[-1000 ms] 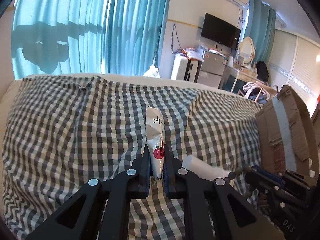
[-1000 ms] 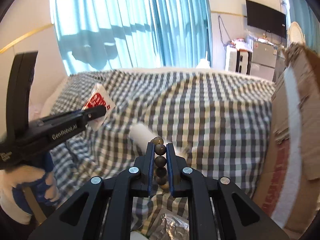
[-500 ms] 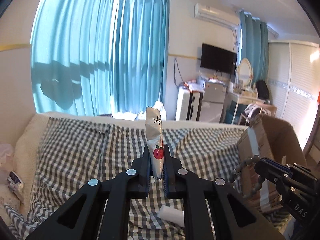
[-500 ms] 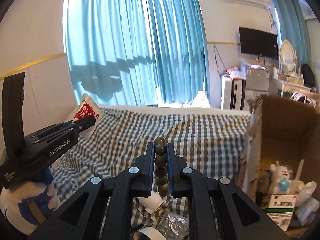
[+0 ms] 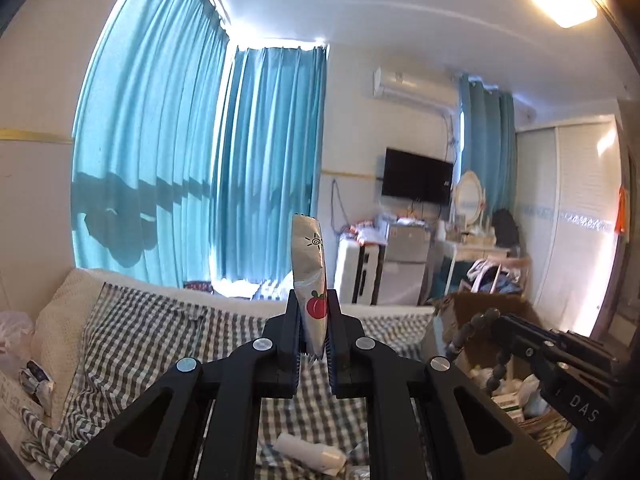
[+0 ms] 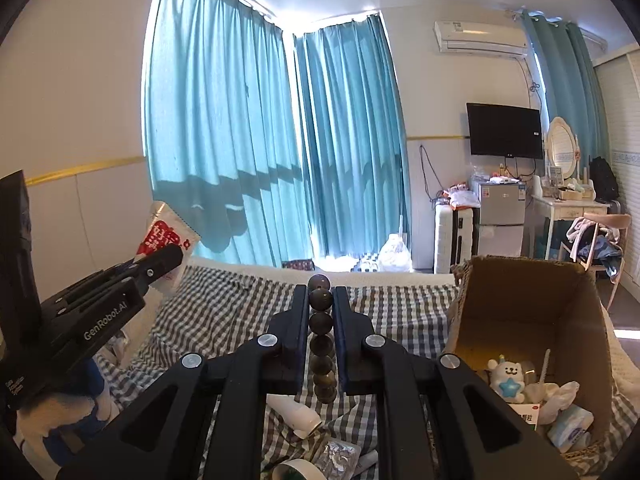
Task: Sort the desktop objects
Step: 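Lift the candy packet and bracelet and carry them over the cardboard box, then open both tools to drop the packet and bracelet into the box, then move both tools back over the white tube and tape roll, then grasp the white tube with the left tool while the right tool grasps the white tape roll, then lift the white tube and tape roll and carry them over the box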
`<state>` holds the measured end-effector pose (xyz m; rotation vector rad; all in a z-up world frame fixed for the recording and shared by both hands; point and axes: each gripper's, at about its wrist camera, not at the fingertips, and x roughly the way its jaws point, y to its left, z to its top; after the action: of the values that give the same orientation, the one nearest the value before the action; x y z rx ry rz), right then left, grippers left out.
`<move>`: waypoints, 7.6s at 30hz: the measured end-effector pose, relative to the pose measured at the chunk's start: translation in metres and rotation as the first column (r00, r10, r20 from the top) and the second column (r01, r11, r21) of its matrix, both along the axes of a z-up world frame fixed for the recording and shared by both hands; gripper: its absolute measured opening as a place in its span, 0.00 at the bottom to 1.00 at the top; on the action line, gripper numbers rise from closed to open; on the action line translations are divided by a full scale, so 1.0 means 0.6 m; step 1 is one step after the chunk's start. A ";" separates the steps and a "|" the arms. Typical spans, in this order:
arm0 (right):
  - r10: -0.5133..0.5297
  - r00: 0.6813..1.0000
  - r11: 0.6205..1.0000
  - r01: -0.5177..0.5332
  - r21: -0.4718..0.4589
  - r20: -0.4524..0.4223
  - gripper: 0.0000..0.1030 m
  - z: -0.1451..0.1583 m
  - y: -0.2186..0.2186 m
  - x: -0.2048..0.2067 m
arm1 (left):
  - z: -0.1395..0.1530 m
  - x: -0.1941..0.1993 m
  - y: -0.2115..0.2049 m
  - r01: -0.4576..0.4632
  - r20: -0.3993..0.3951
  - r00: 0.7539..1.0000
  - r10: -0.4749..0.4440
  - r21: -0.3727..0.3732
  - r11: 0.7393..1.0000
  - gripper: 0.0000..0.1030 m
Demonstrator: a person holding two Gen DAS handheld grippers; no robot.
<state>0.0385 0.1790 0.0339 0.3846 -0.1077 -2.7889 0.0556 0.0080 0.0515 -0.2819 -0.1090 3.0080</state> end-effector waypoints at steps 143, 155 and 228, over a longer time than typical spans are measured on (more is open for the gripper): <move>-0.037 0.923 0.905 -0.131 0.405 0.382 0.84 -0.259 -0.090 -0.074 | -0.310 -0.215 0.014 0.225 0.665 0.742 -0.085 -0.128 0.966 1.00; 0.100 0.827 0.864 -0.348 0.363 0.553 0.84 -0.347 -0.120 -0.084 | -0.378 -0.252 0.050 0.325 0.705 0.694 -0.145 -0.127 0.937 1.00; -0.077 0.992 0.996 0.081 0.029 -0.103 0.12 0.037 -0.015 0.032 | 0.037 0.018 -0.070 -0.089 -0.033 0.995 0.090 0.035 0.995 0.98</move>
<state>0.0578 0.1700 0.0564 0.2511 -0.0543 -2.8856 0.0661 -0.0342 0.0738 -0.2269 -0.1738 3.0945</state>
